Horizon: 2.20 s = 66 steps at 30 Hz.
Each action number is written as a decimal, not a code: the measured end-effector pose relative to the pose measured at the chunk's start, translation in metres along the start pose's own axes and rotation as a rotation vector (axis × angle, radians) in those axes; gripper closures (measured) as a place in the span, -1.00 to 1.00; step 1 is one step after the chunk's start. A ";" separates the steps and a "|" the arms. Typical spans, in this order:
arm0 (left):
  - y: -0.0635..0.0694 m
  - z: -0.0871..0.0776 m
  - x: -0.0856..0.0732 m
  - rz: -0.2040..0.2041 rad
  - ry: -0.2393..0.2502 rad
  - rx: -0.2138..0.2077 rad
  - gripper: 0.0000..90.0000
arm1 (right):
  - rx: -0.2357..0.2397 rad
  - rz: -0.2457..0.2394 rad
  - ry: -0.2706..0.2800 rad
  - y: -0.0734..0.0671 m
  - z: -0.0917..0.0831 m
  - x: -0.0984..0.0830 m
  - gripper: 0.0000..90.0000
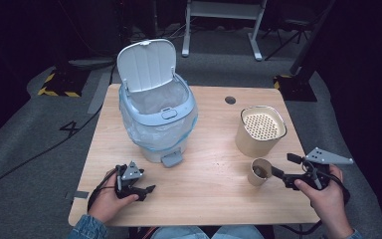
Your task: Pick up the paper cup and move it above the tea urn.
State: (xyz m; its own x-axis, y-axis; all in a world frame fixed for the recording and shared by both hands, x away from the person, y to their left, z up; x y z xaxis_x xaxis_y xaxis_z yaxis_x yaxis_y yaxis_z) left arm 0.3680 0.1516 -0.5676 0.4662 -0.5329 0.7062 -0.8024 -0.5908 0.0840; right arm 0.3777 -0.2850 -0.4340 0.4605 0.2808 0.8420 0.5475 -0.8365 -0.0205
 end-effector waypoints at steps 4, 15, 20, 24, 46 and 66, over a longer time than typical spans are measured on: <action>0.000 0.000 0.000 -0.001 0.000 0.001 -0.40 | 0.006 -0.018 -0.012 -0.001 0.002 -0.019 -0.62; 0.000 0.000 0.000 -0.001 0.000 0.002 -0.41 | 0.009 -0.026 -0.043 -0.001 0.013 -0.059 -0.64; 0.000 0.000 0.000 -0.001 0.000 0.002 -0.41 | 0.023 -0.030 -0.067 -0.004 0.025 -0.073 -0.64; 0.000 0.000 0.000 -0.001 0.000 0.002 -0.41 | 0.021 -0.021 -0.067 -0.005 0.038 -0.079 -0.64; 0.000 0.000 0.000 -0.001 0.000 0.002 -0.41 | -0.013 0.010 -0.065 -0.015 0.082 -0.077 -0.50; 0.000 0.000 0.000 -0.001 0.000 0.002 -0.41 | -0.023 -0.002 -0.029 -0.011 0.079 -0.067 -0.30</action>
State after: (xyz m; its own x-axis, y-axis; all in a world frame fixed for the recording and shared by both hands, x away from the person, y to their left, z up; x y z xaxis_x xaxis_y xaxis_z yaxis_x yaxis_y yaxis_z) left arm 0.3680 0.1516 -0.5676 0.4672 -0.5318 0.7063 -0.8010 -0.5929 0.0834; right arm 0.3961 -0.2579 -0.5323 0.4796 0.2952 0.8263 0.5319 -0.8468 -0.0062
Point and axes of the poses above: each handheld gripper's, and its own axes: z roughly forward along the jaws, x roughly out of its top, y roughly to its right, the point moved 9 cm from there along z, roughly forward along the jaws, and after that the axes turned 5 degrees about -x, right-handed, at the moved point
